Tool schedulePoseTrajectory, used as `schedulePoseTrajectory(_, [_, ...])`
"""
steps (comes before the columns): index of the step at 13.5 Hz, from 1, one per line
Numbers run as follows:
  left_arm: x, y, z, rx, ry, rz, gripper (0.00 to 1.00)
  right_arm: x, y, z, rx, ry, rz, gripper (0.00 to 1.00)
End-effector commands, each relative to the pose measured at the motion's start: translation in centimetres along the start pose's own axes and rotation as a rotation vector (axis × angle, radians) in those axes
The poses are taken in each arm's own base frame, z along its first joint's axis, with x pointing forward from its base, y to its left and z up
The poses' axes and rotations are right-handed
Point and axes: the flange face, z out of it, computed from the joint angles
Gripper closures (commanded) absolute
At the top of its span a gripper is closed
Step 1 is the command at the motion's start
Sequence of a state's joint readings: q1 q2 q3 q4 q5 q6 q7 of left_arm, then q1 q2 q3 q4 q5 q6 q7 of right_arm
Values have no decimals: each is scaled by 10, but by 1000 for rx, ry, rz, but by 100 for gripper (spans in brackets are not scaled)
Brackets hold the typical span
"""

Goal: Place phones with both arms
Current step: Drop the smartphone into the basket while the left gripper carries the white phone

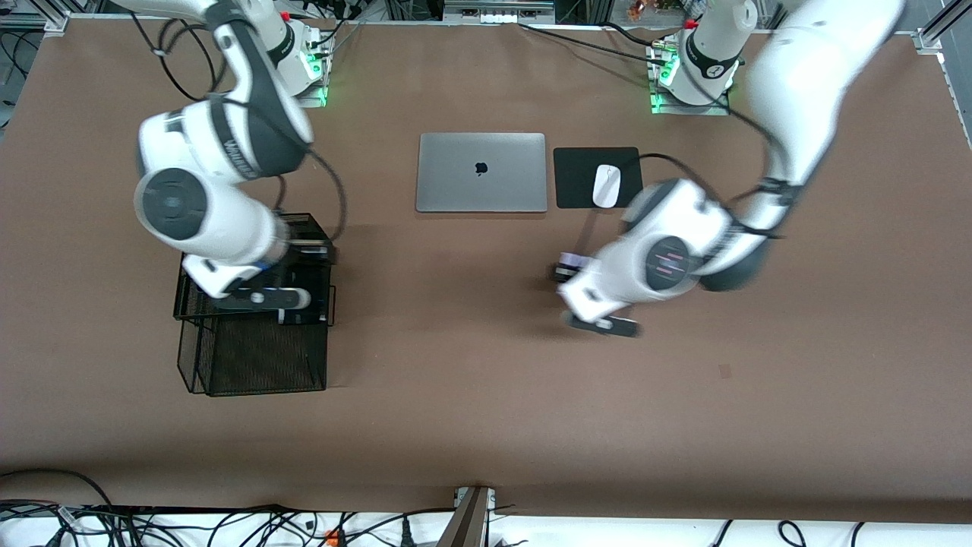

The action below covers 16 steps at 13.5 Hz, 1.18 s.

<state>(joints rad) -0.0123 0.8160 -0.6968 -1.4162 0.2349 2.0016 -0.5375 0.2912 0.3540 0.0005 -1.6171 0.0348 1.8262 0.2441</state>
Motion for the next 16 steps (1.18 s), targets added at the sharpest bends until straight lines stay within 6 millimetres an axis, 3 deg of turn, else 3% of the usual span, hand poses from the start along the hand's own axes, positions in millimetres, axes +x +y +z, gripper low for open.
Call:
schedulePoseTrajectory(1, [-7,54,53,21,61,-2,78,-47,40,43,1,42,-56,100])
schedulePoseTrajectory(2, [-18,75,82,53,62,-4,77,-57,52,63,5,61,-77,100])
schedulePoseTrajectory(3, [-22,81,106,98,76,-45,76,-61,59,79,4,73,-88,100])
schedulePoseTrajectory(4, [-28,87,124,134,91,-88,67,-60,66,89,4,74,-88,100])
schedulePoseTrajectory(5, [-32,91,136,156,93,-114,19,-58,68,95,4,72,-86,100])
schedulePoseTrajectory(6, [-36,95,142,160,89,-124,0,-56,69,99,4,66,-83,99])
schedulePoseTrajectory(7, [-33,92,136,159,93,-131,0,-55,69,103,4,65,-81,84])
schedulePoseTrajectory(8, [-29,91,115,152,113,-138,0,-51,69,106,6,61,-76,30])
schedulePoseTrajectory(9, [-20,79,88,145,138,-158,0,-46,70,98,10,72,-71,0])
schedulePoseTrajectory(11, [-5,37,19,188,137,-219,0,-35,70,64,13,76,-66,0])
schedulePoseTrajectory(14, [3,-59,-93,256,113,-178,0,-23,64,-11,14,53,-48,0])
schedulePoseTrajectory(16, [-4,-110,-152,281,109,-146,0,-19,40,-36,19,46,-8,0])
